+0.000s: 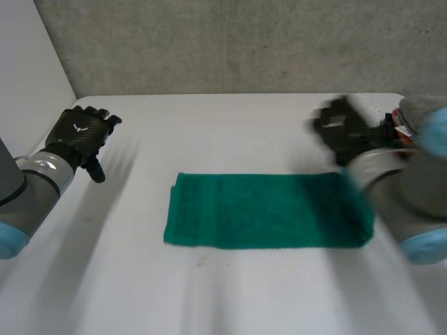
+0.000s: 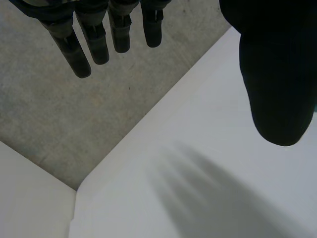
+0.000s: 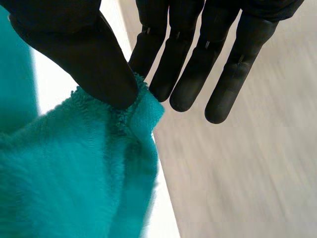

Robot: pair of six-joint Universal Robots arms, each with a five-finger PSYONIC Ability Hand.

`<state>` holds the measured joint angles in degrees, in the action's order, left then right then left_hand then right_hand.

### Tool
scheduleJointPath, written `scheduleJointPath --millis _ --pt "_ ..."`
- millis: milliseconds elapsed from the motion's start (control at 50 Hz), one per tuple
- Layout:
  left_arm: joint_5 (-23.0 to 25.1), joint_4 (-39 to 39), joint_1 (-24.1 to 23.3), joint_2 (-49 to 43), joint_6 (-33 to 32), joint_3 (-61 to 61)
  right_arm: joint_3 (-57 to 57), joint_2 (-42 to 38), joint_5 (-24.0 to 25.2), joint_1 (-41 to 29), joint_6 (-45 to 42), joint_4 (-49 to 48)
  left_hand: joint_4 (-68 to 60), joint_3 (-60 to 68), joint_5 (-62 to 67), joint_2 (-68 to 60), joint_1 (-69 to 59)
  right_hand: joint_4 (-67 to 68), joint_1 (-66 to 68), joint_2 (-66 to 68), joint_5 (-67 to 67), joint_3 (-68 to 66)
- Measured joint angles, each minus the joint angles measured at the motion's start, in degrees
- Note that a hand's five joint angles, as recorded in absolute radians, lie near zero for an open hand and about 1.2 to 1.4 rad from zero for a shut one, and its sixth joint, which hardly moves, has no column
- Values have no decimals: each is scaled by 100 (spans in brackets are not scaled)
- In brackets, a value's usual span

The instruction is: Fold the laundry.

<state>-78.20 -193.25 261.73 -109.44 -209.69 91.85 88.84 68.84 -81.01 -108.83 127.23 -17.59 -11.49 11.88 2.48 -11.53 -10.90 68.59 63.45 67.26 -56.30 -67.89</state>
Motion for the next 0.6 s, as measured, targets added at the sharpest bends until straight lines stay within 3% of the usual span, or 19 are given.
scheduleJointPath --millis 20,60,180,200,240,260,280,300,340,420,560,600 --pt "0 -1 -15 73 3 78 -135 -253 285 -761 -5 -188 0 0 0 0 0 0 0 0 0 0" --pt "0 -6 -36 121 5 138 -257 -558 536 -1384 -77 -308 0 0 0 0 0 0 0 0 0 0" --pt "-2 -32 -158 178 7 262 -593 -1532 924 -2574 -376 -429 0 0 0 0 0 0 0 0 0 0" --pt "-2 -39 -201 175 7 270 -661 -1704 875 -2695 -403 -428 0 0 0 0 0 -801 -748 -799 672 799" --pt "-2 -43 -234 172 7 272 -687 -1766 829 -2730 -402 -427 0 0 0 0 0 -1144 -1207 -1278 1130 1146" --pt "-2 -53 -326 165 7 262 -753 -1906 558 -2789 -318 -422 0 0 0 0 0 -3070 -3174 -3268 3130 3068" --pt "-2 -53 -326 165 7 262 -753 -1906 558 -2789 -318 -422 0 0 0 0 0 -3070 -3174 -3268 3130 3068" --pt "-2 -60 -441 154 7 239 -759 -1924 133 -2781 -46 -409 0 0 0 0 0 -4970 -4748 -4991 4913 4926" --pt "-2 -63 -551 148 7 209 -706 -1817 -197 -2738 278 -386 0 0 0 0 0 -5539 -5068 -5464 5356 5489" --pt "-3 -67 -818 136 7 132 -313 -1197 -672 -2410 1241 -153 0 0 0 0 0 -5700 -5069 -5514 5397 5620" --pt "-8 -72 -1151 110 7 67 588 -474 -650 -1434 2143 736 0 0 0 0 0 -5688 -5058 -5501 5384 5606" --pt "-9 -72 -1193 104 7 73 742 -468 -655 -1207 2184 868 0 0 0 0 0 -4479 -3880 -4290 4175 4396"
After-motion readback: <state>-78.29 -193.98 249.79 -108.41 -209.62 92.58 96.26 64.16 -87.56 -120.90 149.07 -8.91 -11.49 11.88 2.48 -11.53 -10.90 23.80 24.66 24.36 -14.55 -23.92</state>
